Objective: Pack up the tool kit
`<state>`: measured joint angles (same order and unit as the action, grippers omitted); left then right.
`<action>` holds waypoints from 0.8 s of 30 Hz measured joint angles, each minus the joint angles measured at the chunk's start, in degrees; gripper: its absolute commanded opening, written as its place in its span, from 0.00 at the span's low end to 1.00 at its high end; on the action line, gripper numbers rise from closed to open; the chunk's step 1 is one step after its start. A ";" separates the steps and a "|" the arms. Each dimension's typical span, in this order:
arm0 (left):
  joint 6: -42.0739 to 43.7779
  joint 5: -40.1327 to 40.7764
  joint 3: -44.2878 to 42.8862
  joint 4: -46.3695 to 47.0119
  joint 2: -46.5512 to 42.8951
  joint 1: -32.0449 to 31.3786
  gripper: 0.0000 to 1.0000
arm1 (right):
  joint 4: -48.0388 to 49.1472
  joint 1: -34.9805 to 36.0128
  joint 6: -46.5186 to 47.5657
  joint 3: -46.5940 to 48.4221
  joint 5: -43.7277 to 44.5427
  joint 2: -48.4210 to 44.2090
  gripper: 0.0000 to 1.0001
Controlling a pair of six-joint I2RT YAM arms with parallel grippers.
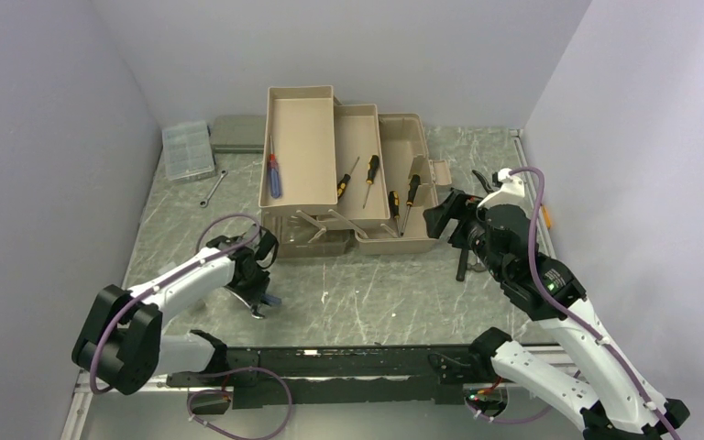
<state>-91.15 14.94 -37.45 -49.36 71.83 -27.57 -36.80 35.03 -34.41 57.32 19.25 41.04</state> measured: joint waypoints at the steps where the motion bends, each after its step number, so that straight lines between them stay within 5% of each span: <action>1: -0.04 0.07 -0.20 -0.02 0.33 0.04 0.24 | 0.00 0.00 0.00 0.00 0.00 0.00 0.86; 9: 0.66 0.44 -0.52 3.04 4.11 2.03 0.33 | 0.00 0.00 0.00 0.00 -0.26 0.81 0.86; 13: 1.53 0.24 -0.42 3.61 4.13 2.95 0.27 | -0.02 -0.02 0.00 0.00 -0.28 1.01 0.86; 19: 2.91 -1.42 -0.02 4.48 3.74 4.63 0.01 | -0.02 -0.02 -0.04 0.00 -0.28 1.01 0.86; 24: 3.63 -0.74 0.35 3.74 1.38 5.35 0.00 | -0.02 -0.02 -0.07 0.00 -0.26 1.01 0.86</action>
<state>-87.53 14.20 -37.10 -45.63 73.21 -22.22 -36.82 35.00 -34.48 57.32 18.98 42.04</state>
